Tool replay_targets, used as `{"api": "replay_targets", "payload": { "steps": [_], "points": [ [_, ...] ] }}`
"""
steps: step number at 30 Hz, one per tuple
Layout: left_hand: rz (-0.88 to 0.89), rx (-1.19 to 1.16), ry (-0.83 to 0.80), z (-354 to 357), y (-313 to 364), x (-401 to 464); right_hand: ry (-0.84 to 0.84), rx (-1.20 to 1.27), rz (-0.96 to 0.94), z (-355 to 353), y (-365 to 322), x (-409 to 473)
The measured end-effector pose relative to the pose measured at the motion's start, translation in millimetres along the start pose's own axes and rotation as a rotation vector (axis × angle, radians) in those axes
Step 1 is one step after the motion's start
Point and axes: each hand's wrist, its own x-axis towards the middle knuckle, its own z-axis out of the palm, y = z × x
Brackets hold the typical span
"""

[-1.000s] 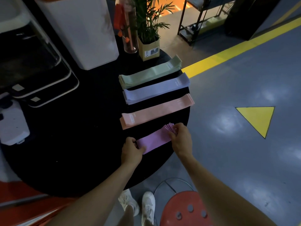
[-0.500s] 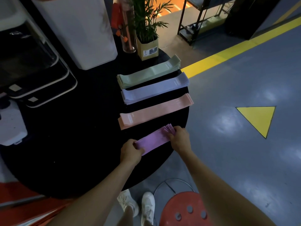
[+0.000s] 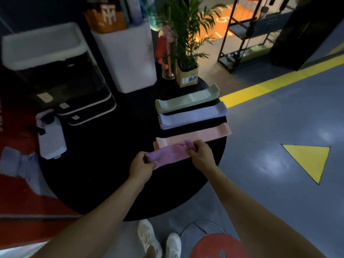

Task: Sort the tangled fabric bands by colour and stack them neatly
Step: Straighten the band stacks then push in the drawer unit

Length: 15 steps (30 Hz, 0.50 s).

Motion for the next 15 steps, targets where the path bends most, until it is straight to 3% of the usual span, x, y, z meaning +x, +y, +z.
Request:
{"api": "replay_targets", "payload": {
  "steps": [8, 15],
  "points": [
    [0.000, -0.158, 0.174, -108, 46, 5, -0.028, 0.064, -0.206, 17, -118, 12],
    [0.143, -0.198, 0.281, -207, 71, 30, -0.036, 0.105, -0.331, 47, -217, 30]
  ]
}}
